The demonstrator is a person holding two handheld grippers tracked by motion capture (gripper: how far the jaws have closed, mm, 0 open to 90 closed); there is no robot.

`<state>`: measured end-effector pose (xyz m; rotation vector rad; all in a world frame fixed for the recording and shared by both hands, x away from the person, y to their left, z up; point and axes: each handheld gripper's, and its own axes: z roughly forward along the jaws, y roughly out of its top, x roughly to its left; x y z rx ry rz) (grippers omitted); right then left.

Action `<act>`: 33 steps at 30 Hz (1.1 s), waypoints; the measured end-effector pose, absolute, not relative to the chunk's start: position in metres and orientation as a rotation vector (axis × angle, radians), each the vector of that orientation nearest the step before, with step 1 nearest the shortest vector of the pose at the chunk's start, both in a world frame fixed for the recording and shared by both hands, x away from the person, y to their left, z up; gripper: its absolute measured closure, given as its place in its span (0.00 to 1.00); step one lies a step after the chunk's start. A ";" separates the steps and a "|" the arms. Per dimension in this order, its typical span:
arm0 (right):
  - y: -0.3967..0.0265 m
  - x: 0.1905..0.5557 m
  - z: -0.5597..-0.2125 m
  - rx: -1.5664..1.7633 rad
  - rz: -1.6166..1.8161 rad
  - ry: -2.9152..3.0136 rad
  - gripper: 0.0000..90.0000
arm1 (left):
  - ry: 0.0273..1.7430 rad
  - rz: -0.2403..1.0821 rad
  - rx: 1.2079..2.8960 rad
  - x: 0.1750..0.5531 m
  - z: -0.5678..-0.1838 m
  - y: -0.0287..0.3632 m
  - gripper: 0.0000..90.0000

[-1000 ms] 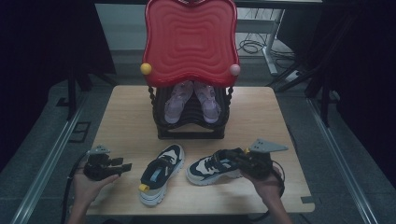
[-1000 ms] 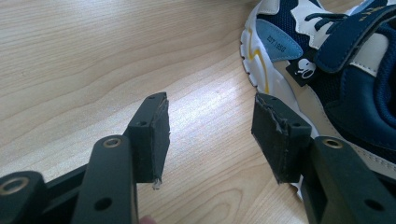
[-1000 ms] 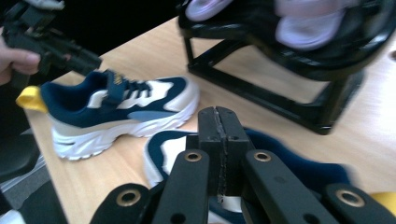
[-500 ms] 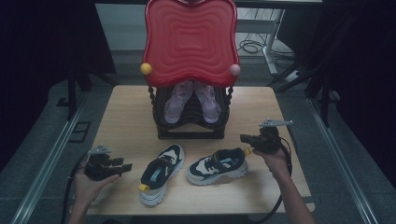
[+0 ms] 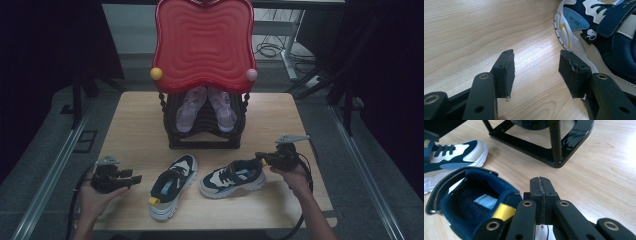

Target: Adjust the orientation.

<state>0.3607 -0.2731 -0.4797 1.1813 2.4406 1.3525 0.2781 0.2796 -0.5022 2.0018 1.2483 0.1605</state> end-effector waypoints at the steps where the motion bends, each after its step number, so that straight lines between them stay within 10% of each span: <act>1: -0.273 0.360 -0.480 1.182 1.350 2.447 0.99 | 1.249 0.159 2.005 0.278 -0.502 0.280 0.51; 33: -0.288 0.306 -0.483 1.086 1.345 2.425 0.99 | 1.249 0.160 2.005 0.278 -0.503 0.279 0.51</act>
